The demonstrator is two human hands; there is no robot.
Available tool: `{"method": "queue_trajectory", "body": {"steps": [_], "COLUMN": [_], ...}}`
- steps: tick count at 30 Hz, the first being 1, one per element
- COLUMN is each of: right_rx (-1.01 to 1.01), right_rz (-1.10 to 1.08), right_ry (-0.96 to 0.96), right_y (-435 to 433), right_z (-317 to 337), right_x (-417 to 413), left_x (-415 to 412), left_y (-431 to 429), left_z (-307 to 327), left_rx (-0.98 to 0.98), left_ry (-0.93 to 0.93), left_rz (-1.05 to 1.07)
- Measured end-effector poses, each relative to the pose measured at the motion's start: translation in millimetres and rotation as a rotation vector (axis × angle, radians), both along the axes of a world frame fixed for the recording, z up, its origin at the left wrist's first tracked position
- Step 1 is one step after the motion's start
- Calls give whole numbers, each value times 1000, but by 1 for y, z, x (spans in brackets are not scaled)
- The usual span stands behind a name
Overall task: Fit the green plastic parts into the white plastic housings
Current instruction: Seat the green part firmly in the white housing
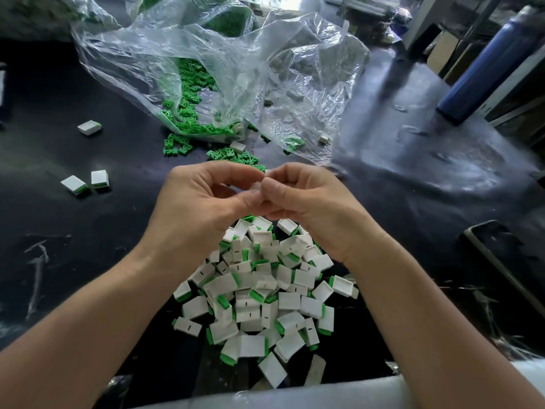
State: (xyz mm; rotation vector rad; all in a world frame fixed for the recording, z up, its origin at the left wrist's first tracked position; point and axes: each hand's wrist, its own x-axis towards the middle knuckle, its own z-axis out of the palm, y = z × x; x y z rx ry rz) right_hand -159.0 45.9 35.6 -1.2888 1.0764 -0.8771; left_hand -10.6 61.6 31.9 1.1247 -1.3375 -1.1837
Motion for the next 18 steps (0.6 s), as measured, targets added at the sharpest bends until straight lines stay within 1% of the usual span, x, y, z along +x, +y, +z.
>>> {"method": "queue_trajectory", "body": {"steps": [5,7,8,9,11,12,13,15,18], "right_rx": [-15,-26,-54,-111,-282,-357,-410,-475,-516], "right_rz": [-17,-52,-85,-126,-190,-192,-172,-93,-2], "right_ry": [56,69,119,225,542,681,775,889,1015], "right_y": [-1,-4,-6,-7,-11,-13,-15,-20,-25], "right_z": [-2,-3,-5,-9,-18,-22,-25,-31,-35], "right_x": [1,-1,-1,-1,1,3,4,5,5], "left_x": [0,0,0,0,0,0,0,0,1], "left_y": [-3,-4,-5,-5,-7,-7,-7,-7,-6], "left_z": [-3,-3,-3,-3,-2,-2,-2,-2,-2], "left_rx": [-26,-28,-22,-13,12,22,31,44,46], "left_ry": [-84,-86,-69,-35,49,74,88,109,110], "left_rz": [42,77,103,126,156,162,162,152,118]}}
